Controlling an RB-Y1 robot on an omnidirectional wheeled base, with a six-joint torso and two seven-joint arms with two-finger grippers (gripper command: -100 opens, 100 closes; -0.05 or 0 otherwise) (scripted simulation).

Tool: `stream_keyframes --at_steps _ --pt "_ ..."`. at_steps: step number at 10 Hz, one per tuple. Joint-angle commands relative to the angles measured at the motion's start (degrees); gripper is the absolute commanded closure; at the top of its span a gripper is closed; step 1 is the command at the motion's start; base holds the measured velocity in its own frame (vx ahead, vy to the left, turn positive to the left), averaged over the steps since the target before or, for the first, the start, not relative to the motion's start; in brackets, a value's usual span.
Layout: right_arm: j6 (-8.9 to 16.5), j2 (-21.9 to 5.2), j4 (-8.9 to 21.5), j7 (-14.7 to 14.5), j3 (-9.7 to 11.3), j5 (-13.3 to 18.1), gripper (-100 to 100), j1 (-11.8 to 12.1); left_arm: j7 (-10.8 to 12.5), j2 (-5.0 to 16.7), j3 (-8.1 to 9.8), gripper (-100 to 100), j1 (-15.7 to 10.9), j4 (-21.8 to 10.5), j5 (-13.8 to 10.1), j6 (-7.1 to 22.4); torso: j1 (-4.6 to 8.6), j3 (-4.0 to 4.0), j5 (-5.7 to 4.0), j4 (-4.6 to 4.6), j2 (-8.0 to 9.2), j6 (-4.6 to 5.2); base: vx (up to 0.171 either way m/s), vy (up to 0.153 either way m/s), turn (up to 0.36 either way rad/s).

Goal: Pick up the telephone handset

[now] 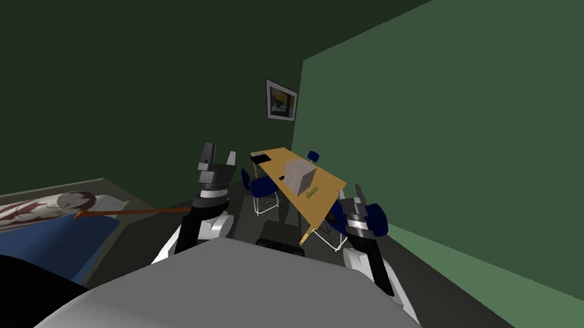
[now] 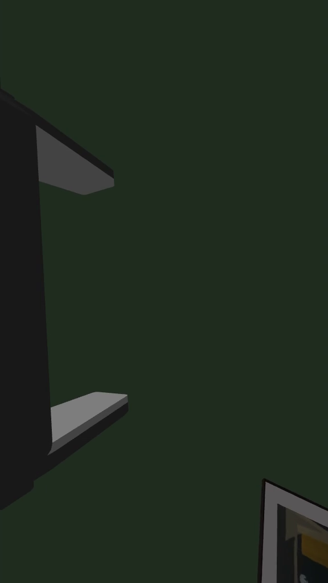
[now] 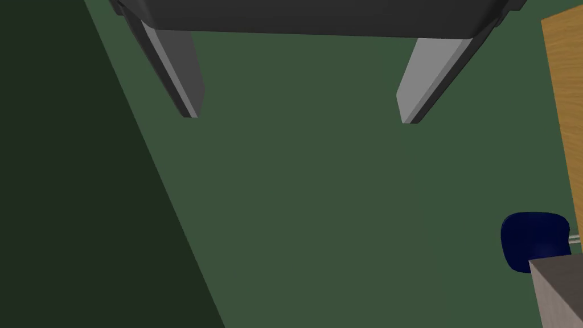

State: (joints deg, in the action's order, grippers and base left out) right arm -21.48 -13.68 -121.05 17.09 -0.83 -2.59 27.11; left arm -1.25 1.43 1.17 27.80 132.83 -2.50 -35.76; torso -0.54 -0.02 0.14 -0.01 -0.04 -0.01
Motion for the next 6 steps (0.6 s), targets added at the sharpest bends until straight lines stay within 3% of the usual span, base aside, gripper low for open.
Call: stream_keyframes --at_steps 1,2,3,4,5,6 --pt "0.7 -0.3 0.5 1.8 -0.2 -0.3 -100 -0.3 0.0 0.0 0.00 0 0.0 0.0 0.0 0.0 0.00 0.00 0.00 0.00 0.00 0.00 0.004 0.068 -0.003" --pt "3.3 -1.2 3.0 4.0 -0.3 -2.2 -100 -0.4 0.0 0.0 0.00 0 0.0 0.0 0.0 0.0 0.23 0.00 -0.05 0.00 0.00 0.00 0.021 0.119 0.015" --pt "3.3 -1.2 3.0 5.4 -0.3 -2.2 -100 -0.4 0.0 0.0 0.00 0 0.0 0.0 0.0 0.0 0.11 -0.02 -0.04 -0.01 -0.04 0.00 0.032 0.137 -0.007" --pt "6.0 -2.0 5.4 7.0 -0.4 -4.2 -100 -0.4 0.0 0.0 0.00 0 0.0 0.0 0.0 0.0 0.06 -0.05 -0.01 -0.02 -0.09 0.00 0.020 0.202 0.015" --pt "6.1 -2.0 5.5 8.9 -0.4 -4.2 -100 -0.4 0.0 0.0 0.00 0 0.0 0.0 0.0 0.0 -0.16 -0.04 0.02 -0.02 -0.07 0.00 0.023 0.176 -0.009" --pt "8.7 -2.6 8.1 10.6 -0.4 -6.2 -100 -0.5 0.0 0.0 0.00 0 0.0 0.0 0.0 0.0 -0.12 -0.04 0.03 -0.01 -0.07 0.00 0.028 0.170 0.021"
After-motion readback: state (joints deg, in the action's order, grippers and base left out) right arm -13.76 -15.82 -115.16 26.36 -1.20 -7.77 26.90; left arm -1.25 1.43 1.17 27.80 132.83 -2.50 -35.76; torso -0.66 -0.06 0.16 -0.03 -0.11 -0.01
